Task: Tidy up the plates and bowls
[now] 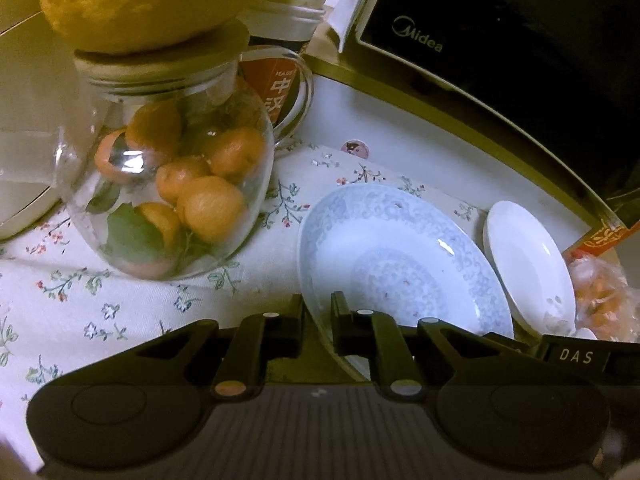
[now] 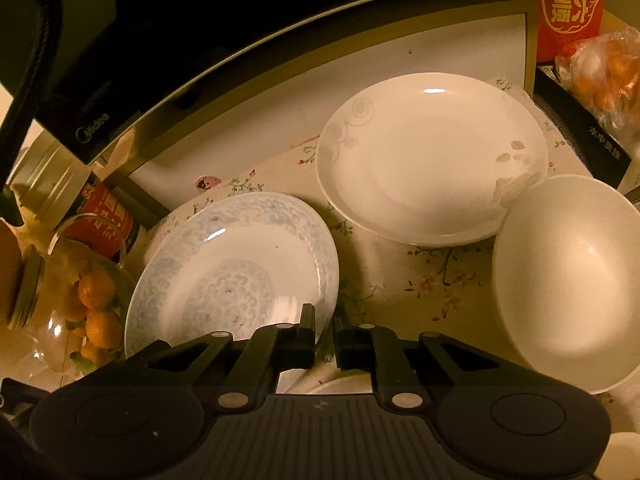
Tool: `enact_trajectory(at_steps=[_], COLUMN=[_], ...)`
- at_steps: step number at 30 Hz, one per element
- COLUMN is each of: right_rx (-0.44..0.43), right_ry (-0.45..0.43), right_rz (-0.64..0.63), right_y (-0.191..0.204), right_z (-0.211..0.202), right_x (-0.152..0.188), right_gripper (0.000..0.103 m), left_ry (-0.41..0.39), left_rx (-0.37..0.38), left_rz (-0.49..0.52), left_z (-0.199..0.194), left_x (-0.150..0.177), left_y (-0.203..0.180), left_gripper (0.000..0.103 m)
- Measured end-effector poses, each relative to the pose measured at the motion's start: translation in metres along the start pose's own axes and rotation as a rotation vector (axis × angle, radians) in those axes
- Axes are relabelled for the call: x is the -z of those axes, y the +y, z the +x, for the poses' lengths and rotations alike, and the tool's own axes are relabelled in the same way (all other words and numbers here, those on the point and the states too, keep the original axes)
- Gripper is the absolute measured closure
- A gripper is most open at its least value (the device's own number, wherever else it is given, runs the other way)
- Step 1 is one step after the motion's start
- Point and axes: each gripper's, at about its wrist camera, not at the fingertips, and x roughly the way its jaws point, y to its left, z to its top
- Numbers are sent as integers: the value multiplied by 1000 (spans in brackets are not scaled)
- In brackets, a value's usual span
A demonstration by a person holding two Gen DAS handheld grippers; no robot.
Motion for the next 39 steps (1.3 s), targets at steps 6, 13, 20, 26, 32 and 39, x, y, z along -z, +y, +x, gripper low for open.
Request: enact_trajectory(at_steps=[6, 13, 20, 26, 32, 39], right_rx=[-24, -68, -79, -105, -104, -134], right_ry=[-15, -42, -65, -79, -84, -106], right_rz=[-5, -23, -72, -87, -132, -173], right_y=[1, 5, 15, 16, 18, 25], right_z=[-15, -39, -71, -103, -132, -157], right_x=[-1, 0, 13, 27, 52, 74], right_gripper=[94, 94, 94, 93, 92, 91], left_ry=[-3, -28, -63, -75, -116, -132], left_rx=[10, 24, 35, 48, 34, 42], left_rz=[-14, -21, -31, -26, 4, -5], left_z=[-15, -48, -88, -121, -159, -183], left_x=[6, 9, 19, 31, 47, 60], left_y=[1, 5, 6, 4, 4, 16], left_gripper=[91, 91, 91, 91, 91, 91])
